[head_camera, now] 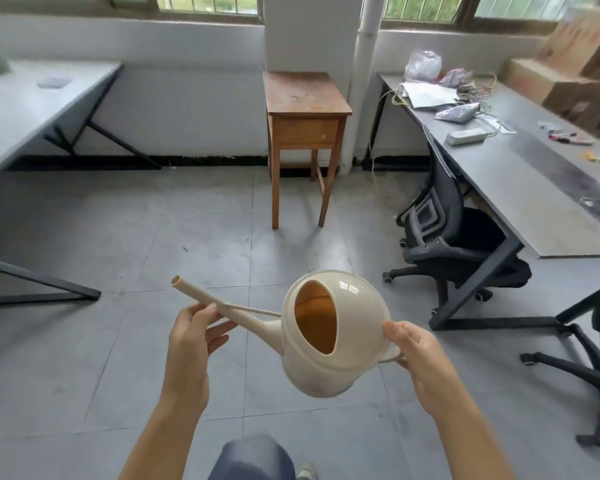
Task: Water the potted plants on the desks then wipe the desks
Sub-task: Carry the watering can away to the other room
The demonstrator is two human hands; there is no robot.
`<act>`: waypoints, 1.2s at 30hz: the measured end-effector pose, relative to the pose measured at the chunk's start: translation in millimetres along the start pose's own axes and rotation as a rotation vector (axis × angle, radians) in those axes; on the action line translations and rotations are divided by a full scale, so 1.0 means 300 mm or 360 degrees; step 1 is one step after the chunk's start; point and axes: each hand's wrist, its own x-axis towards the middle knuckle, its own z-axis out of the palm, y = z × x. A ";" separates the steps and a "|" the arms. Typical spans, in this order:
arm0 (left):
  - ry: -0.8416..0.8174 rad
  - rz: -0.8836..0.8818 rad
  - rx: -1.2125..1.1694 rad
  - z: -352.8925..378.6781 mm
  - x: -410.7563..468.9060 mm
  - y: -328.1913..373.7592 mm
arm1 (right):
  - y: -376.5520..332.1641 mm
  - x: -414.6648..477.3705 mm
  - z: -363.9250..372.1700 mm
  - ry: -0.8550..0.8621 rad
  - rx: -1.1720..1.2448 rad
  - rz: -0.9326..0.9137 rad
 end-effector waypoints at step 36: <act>0.0127 -0.0002 -0.0023 1.007 1.851 0.390 | -0.679 2.132 -0.088 -0.0136 -0.0099 -0.0035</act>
